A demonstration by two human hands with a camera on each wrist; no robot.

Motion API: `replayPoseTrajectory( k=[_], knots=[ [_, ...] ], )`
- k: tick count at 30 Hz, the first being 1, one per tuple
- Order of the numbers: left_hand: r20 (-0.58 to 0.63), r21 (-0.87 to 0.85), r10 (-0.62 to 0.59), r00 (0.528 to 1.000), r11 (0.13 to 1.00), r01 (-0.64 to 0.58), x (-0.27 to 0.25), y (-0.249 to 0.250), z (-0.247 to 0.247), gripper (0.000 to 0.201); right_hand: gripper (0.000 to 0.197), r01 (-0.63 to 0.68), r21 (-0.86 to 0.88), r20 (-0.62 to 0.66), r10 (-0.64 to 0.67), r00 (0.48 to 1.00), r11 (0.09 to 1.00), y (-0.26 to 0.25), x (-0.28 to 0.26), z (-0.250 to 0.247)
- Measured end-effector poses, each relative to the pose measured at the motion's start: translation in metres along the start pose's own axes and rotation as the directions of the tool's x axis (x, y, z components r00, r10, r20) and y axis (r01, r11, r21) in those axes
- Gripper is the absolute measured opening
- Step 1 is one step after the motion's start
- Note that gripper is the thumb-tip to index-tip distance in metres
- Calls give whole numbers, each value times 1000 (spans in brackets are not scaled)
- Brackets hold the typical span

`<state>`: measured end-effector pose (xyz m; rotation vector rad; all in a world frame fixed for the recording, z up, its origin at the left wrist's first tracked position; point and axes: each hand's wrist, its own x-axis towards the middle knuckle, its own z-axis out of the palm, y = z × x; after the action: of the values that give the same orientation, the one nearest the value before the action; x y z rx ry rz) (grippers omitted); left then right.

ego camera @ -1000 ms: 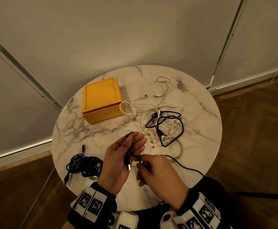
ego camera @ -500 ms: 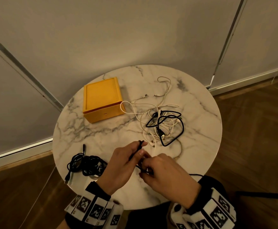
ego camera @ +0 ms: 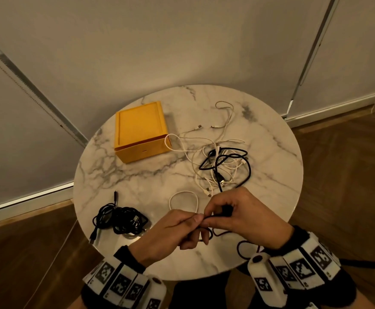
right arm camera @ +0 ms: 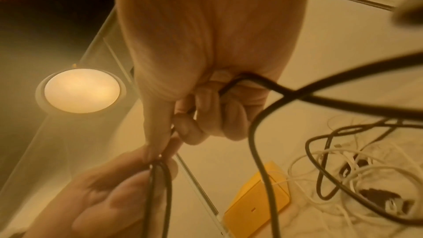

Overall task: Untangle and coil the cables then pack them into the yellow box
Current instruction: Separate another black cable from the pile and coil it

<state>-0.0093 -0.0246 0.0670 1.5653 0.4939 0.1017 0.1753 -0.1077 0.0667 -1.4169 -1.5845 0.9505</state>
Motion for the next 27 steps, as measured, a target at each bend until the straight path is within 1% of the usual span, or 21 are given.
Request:
replayPoseTrajectory(
  k=[1, 3, 5, 8, 11, 15, 18, 20, 22, 25, 27],
  knots=[
    [12, -67, -8, 1000, 998, 9, -1, 1, 0, 39, 16, -3, 66, -14, 4, 1000, 998, 1, -1, 1],
    [27, -169, -12, 1000, 985, 17, -3, 1, -2, 41, 18, -1, 196, -63, 13, 998, 981, 4, 0, 2],
    [31, -259, 3, 1000, 966, 6, -5, 2, -2, 39, 20, 24, 288, -118, 10, 993, 957, 6, 1, 3],
    [7, -392, 27, 1000, 920, -22, -4, 5, -3, 30, 19, 55, 345, -205, 18, 979, 937, 6, 3, 5],
    [-27, -485, 57, 998, 872, -63, 0, 8, -1, 28, 16, 36, 423, -252, 79, 964, 905, 8, 4, 13],
    [-58, -574, 92, 994, 812, -109, 3, 8, 0, 28, 29, 21, 559, -278, 163, 947, 829, 11, 6, 31],
    [-106, -611, 97, 990, 779, -141, 4, 8, -1, 35, 31, -40, 584, -256, 231, 939, 810, 16, 2, 41],
    [-159, -615, 91, 983, 770, -171, 4, 9, -2, 40, 31, -85, 554, -238, 255, 937, 828, 18, 0, 47],
    [-224, -619, 94, 970, 756, -216, 5, 12, -2, 40, 31, -141, 519, -189, 274, 943, 843, 16, -1, 55],
    [-364, -645, 52, 930, 706, -292, 9, 18, 0, 29, 23, -237, 507, -52, 304, 951, 829, 11, -4, 69],
    [-433, -630, 36, 901, 703, -330, 12, 20, 5, 31, 19, -256, 463, -1, 289, 957, 849, 6, -5, 73]
  ],
)
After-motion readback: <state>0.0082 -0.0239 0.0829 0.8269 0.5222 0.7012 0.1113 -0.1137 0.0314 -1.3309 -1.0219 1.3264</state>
